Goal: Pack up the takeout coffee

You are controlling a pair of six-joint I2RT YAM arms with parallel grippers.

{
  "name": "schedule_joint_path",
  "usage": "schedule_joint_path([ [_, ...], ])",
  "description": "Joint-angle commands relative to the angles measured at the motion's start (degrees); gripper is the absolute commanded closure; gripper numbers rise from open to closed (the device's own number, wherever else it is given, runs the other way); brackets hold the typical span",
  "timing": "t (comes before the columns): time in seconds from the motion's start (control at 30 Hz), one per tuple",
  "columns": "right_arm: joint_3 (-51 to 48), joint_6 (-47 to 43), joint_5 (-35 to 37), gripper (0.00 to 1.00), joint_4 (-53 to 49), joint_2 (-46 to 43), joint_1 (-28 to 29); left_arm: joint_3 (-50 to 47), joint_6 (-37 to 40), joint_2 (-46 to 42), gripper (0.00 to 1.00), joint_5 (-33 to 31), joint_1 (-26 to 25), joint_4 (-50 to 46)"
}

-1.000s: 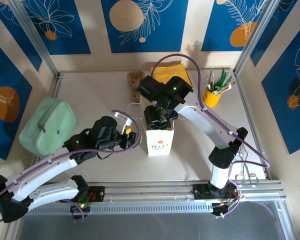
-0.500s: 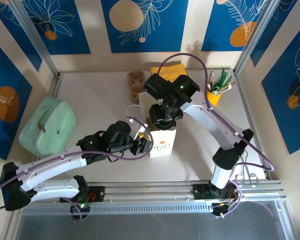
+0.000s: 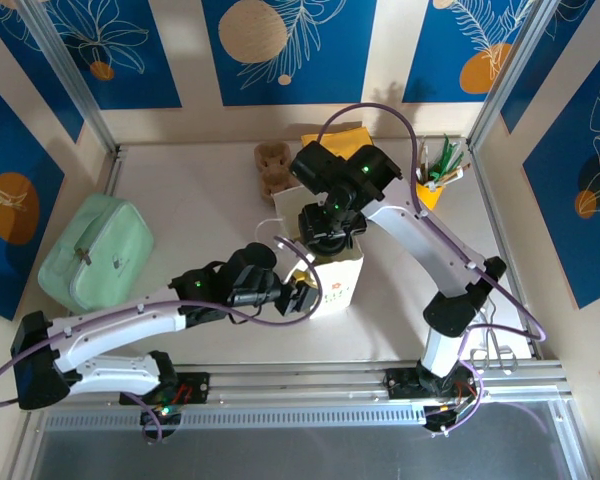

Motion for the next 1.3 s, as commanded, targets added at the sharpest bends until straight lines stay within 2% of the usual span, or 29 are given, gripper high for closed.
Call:
schedule_joint_path([
  [0.0, 1.63, -1.37, -2.37, 0.32, -5.36, 1.59, 0.31, 2.29, 0.88, -0.06, 0.50, 0.91, -0.54, 2.10],
  [0.07, 1.93, -2.29, -2.70, 0.32, -5.31, 1.95, 0.33, 1.58, 1.39, -1.73, 0.50, 0.46, -0.56, 1.64],
  [0.13, 2.61, -3.29, -3.17, 0.32, -5.73, 2.43, 0.20, 0.89, 2.08, -4.18, 0.45, -0.50, -0.52, 0.36],
  [0.47, 1.59, -6.07, -4.86, 0.32, -5.69, 2.80, 0.05, -0.30, 3.14, -16.83, 0.41, -5.03, 0.44, -8.37],
  [0.7, 1.17, -5.87, -4.48, 0.32, -6.63, 4.65, -0.06, 0.46, 2.51, -20.82, 0.41, -6.21, 0.71, -10.86],
  [0.97, -0.27, -5.84, -4.24, 0.32, -6.97, 5.54, -0.01, 0.69, 2.60, -21.47, 0.38, -8.49, 0.84, -13.40],
  [1.13, -1.78, -5.94, -4.17, 0.32, -6.87, 5.65, -0.03, 0.64, 1.47, -22.11, 0.24, -14.21, 0.85, -15.30],
  [1.27, -2.54, -5.87, -4.17, 0.32, -6.70, 5.54, -0.29, 0.20, 1.58, -22.93, 0.22, -16.76, 0.85, -15.71],
])
